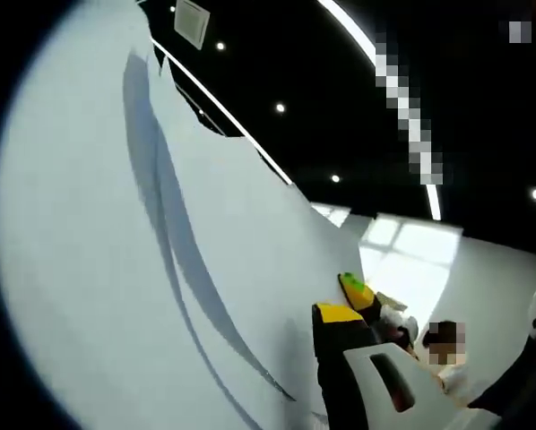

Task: Organize the stack of printing papers by aligning and flattening the scattered papers on the table

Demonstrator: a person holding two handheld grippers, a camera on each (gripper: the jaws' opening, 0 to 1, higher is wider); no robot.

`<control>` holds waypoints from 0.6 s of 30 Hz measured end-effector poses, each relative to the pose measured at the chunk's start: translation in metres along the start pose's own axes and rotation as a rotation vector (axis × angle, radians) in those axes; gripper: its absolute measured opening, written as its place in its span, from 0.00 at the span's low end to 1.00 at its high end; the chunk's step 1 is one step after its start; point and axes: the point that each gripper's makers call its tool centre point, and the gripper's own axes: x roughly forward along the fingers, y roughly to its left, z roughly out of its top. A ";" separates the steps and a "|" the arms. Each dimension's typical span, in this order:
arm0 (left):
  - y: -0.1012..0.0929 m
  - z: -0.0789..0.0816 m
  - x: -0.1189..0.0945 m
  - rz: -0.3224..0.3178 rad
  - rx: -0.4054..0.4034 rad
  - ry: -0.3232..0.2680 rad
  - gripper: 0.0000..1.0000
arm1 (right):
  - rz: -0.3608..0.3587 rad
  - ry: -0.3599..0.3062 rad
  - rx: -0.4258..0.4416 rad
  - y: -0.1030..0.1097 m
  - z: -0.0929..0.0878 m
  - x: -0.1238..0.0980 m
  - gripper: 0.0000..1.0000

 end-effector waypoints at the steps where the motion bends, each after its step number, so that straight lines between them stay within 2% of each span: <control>1: 0.000 0.000 0.000 0.000 -0.001 0.000 0.25 | 0.002 0.005 -0.002 0.001 -0.002 0.001 0.00; 18: 0.003 0.001 0.000 0.011 0.003 -0.006 0.23 | -0.003 0.044 -0.016 0.006 -0.021 0.007 0.00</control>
